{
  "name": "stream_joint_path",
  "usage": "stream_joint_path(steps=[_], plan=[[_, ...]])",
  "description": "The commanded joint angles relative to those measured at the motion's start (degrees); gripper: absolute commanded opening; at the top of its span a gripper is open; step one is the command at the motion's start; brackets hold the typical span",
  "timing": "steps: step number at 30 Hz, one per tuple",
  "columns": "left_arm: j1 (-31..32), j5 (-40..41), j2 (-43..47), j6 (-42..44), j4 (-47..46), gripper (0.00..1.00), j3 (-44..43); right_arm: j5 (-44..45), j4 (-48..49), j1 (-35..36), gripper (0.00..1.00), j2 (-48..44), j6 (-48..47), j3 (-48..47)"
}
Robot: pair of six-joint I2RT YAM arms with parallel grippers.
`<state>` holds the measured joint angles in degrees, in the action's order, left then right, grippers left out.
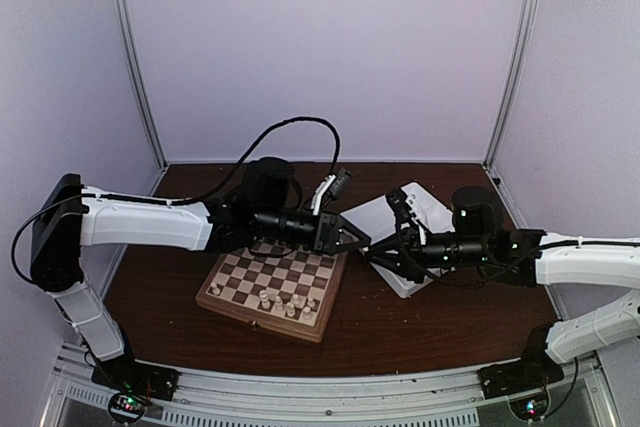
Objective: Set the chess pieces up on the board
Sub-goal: Place the chess piece on the chessboard.
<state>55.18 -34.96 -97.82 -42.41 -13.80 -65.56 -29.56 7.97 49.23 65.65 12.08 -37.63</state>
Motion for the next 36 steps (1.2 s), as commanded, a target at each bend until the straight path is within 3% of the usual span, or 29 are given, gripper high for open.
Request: stream_joint_path(steps=[1, 7, 18, 26, 32, 36], plan=[[0.2, -1.5, -0.6, 0.1, -2.7, 0.19, -1.8, 1.5, 0.6, 0.5, 0.09, 0.1, -0.6, -1.7], [0.4, -1.6, -0.6, 0.1, -2.2, 0.28, -1.8, 2.5, 0.4, 0.6, 0.08, -0.5, -0.6, -1.5], [0.8, -1.6, -0.9, 0.2, -1.6, 0.28, -1.9, 3.1, 0.4, 0.6, 0.08, -1.1, -0.6, -1.3], [0.8, -1.7, -1.2, 0.2, -1.5, 0.18, -2.0, 3.1, 0.7, 0.6, 0.08, -0.9, -0.6, -1.3], [1.0, -1.9, -1.4, 0.2, -1.2, 0.16, -2.1, 3.1, 0.7, 0.6, 0.08, -0.9, -0.5, -1.2], [1.0, -1.9, -1.5, 0.5, -0.9, 0.08, -2.1, 3.1, 0.9, 0.6, 0.09, -0.8, -0.3, -1.1]])
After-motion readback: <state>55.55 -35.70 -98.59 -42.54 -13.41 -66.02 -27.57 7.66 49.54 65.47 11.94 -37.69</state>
